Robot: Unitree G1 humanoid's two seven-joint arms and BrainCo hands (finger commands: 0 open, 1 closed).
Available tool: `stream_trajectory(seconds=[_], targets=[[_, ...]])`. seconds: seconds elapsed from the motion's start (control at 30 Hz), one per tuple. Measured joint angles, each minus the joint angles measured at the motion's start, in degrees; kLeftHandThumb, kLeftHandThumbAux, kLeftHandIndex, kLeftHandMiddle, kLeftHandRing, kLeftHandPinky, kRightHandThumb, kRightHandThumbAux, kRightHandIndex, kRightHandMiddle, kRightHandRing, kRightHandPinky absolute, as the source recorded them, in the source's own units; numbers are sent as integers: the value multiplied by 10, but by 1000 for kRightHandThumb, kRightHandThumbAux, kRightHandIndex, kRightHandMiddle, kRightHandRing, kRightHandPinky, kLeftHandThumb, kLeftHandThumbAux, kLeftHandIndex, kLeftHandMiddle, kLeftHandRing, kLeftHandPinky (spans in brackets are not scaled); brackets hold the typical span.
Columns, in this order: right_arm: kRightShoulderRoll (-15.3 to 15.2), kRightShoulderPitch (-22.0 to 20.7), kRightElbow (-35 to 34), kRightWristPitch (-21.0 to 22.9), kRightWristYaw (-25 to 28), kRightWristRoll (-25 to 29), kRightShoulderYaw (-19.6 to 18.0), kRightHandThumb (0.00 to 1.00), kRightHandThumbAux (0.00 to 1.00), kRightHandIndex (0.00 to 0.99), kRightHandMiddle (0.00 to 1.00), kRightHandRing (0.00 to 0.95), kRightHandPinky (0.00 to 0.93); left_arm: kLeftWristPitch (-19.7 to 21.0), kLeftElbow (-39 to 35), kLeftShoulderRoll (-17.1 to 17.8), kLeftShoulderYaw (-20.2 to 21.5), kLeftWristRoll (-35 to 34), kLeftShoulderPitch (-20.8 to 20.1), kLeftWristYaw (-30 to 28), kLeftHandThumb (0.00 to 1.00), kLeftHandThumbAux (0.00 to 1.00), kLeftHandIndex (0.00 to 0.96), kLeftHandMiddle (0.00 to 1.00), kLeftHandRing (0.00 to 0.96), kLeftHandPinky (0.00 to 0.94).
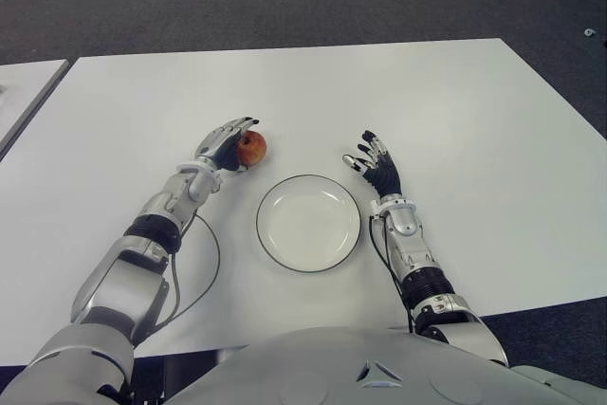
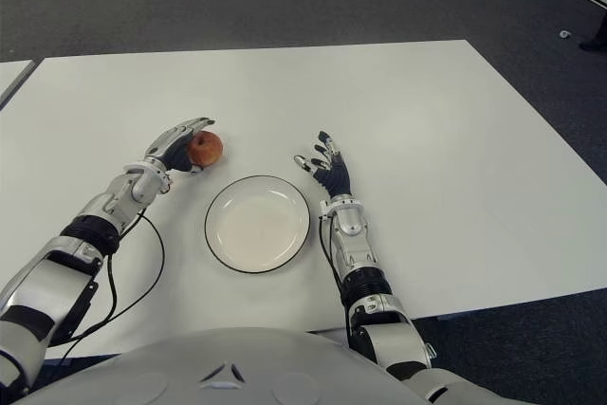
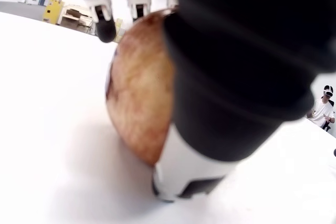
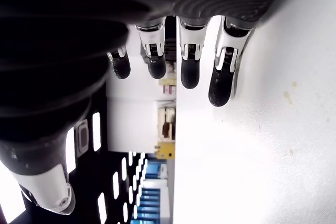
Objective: Put the apples into the plate.
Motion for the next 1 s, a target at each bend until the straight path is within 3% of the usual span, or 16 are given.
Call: stream_trajectory(seconds=[1.0], targets=[[0, -4, 5, 0, -3, -1, 0, 147, 686, 10, 67, 106, 170, -40, -14, 0, 0, -4, 6, 0, 88, 386, 0, 0, 0, 0]])
